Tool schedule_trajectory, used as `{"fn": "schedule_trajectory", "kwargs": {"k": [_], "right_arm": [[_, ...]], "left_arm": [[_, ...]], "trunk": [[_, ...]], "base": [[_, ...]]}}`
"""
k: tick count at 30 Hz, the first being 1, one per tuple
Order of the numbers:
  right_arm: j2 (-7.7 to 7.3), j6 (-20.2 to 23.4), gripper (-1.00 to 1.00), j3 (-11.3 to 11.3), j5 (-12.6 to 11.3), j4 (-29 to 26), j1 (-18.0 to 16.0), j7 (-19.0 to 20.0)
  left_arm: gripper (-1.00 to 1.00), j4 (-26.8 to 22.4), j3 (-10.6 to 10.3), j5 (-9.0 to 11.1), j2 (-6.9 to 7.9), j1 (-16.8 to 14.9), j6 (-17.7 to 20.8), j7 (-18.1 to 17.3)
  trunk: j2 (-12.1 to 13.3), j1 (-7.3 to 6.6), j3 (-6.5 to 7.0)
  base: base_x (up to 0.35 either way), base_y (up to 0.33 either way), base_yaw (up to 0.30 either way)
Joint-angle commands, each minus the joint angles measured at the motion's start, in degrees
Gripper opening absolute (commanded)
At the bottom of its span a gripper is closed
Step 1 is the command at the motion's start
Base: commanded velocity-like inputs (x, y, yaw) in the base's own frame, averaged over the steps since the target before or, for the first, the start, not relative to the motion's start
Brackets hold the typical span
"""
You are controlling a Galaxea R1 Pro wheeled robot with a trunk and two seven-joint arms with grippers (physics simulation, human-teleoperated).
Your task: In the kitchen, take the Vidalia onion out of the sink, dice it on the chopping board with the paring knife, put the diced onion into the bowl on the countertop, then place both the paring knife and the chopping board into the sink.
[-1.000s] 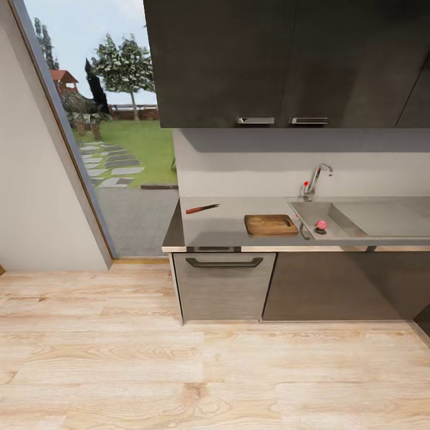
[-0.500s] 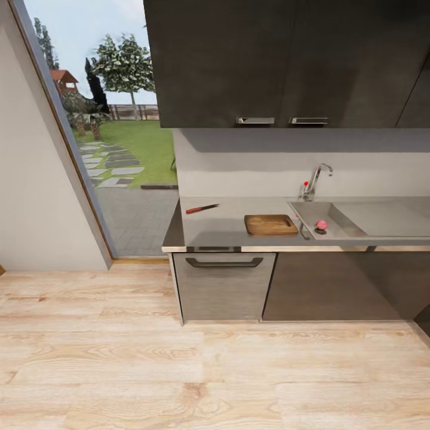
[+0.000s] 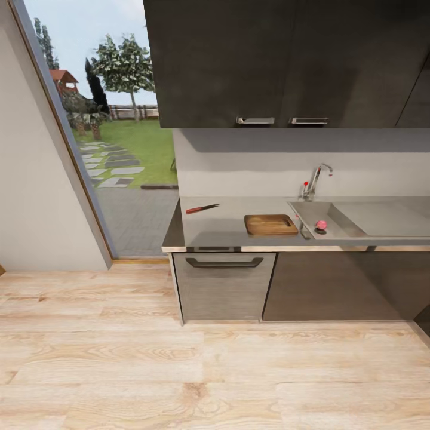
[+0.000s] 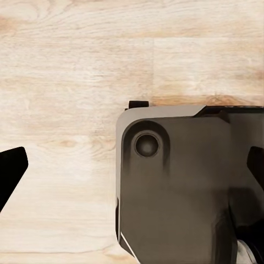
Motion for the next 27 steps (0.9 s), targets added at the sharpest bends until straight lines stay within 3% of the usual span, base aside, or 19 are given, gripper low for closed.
{"fn": "schedule_trajectory", "kwargs": {"k": [1, 3, 6, 7, 8, 9, 10, 12, 17, 27], "right_arm": [[-0.02, -0.2, 1.00, 0.6, -0.6, 0.1, -0.1, 0.0], [-0.02, -0.3, 1.00, 5.7, -5.4, 0.2, -0.1, 0.0], [0.01, -0.3, 1.00, 15.2, -16.3, 0.2, -0.1, 0.0], [0.00, -0.3, 1.00, 16.8, -18.2, 0.2, -0.1, 0.0], [-0.01, -0.4, 1.00, 19.4, -21.9, 0.2, -0.1, 0.0], [0.01, -0.4, 1.00, 21.2, -25.4, 0.1, -0.1, 0.0], [0.01, -0.4, 1.00, 21.8, -27.0, 0.1, -0.1, 0.0], [0.12, -0.5, 1.00, 23.2, -32.5, -0.2, -0.1, 0.0], [0.56, -0.6, 1.00, 24.1, -37.0, -0.7, -0.1, 0.0], [0.52, -0.7, 1.00, 24.3, -37.6, -0.8, -0.1, 0.0]], "left_arm": [[1.00, 0.0, 0.1, 0.0, -0.01, 0.0, -0.2, 0.0], [1.00, 0.0, 0.1, 0.0, -0.01, 0.0, -0.2, 0.0], [1.00, 0.0, 0.0, 0.0, -0.01, 0.0, -0.2, 0.0], [1.00, 0.0, 0.0, 0.0, -0.01, 0.0, -0.2, 0.0], [1.00, 0.0, 0.0, 0.0, -0.01, 0.0, -0.2, 0.0], [1.00, 0.0, 0.0, 0.0, -0.01, 0.0, -0.2, 0.0], [1.00, 0.0, 0.0, 0.0, -0.01, 0.0, -0.2, 0.0], [1.00, 0.0, 0.0, 0.0, -0.01, 0.0, -0.2, 0.0], [1.00, 0.0, 0.0, 0.0, -0.01, 0.0, -0.2, 0.0], [1.00, 0.1, 0.0, 0.0, -0.01, 0.0, -0.2, 0.0]], "trunk": [[-0.1, 0.03, -0.11], [-0.1, 0.03, -0.11], [-0.1, 0.03, -0.11], [-0.1, 0.03, -0.11], [-0.1, 0.03, -0.11], [-0.1, 0.03, -0.11], [-0.1, 0.03, -0.11], [-0.1, 0.03, -0.11], [-0.1, 0.03, -0.11], [-0.1, 0.03, -0.11]], "base": [[0.000, 0.000, 0.000], [0.000, 0.000, 0.000], [0.000, 0.000, 0.000], [0.000, 0.000, 0.000], [0.000, 0.000, 0.000], [0.000, 0.000, 0.000], [0.000, 0.000, 0.000], [0.000, 0.000, 0.000], [0.000, 0.000, 0.000], [0.000, 0.000, 0.000]]}}
